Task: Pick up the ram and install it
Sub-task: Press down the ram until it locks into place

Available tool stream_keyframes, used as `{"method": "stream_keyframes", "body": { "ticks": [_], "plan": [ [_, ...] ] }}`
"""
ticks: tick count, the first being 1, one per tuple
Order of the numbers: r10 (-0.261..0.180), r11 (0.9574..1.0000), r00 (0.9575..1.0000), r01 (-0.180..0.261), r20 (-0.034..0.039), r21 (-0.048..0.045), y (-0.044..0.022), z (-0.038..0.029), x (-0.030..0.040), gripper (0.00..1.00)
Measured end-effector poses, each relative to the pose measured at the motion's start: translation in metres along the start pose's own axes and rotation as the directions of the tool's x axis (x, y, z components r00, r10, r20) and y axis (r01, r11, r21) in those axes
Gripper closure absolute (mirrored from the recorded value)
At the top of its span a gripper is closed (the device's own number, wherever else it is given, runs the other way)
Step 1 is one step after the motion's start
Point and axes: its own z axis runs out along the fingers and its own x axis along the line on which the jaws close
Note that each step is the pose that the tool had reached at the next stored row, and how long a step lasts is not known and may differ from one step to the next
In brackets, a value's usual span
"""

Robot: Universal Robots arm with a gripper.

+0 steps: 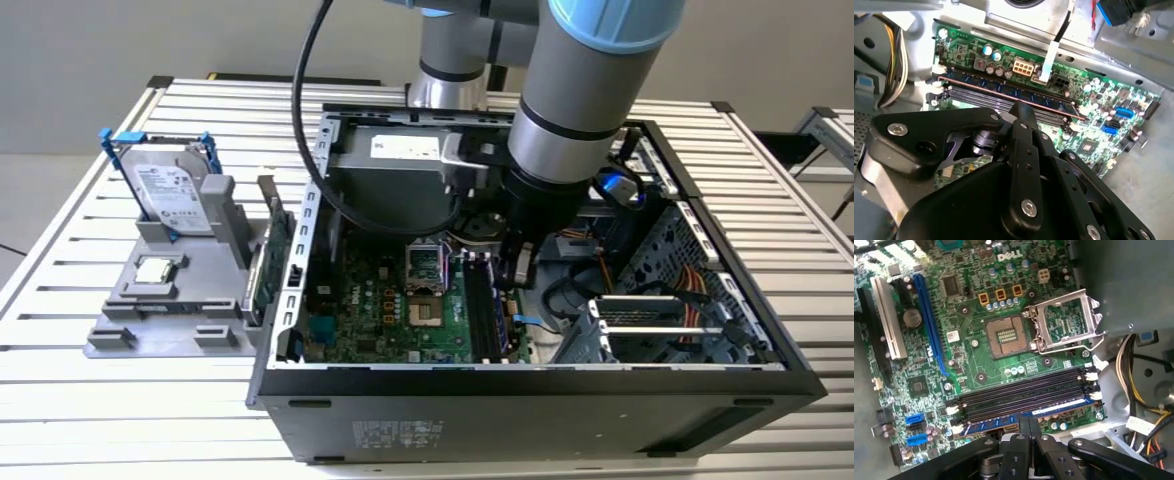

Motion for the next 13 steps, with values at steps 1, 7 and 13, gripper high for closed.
{"method": "stream_keyframes", "body": {
  "ticks": [1,7,13],
  "plan": [
    [-0.015,0.9999,0.9999,0.015,-0.0002,0.0001,0.0,0.0,0.0,1.0],
    [-0.104,0.9946,0.9946,0.104,-0.0011,0.0001,-0.0001,0.0,0.0,1.0],
    [-0.183,0.9831,0.9831,0.183,-0.0021,0.0,0.0,0.0,0.0,1.0]
  ]
}}
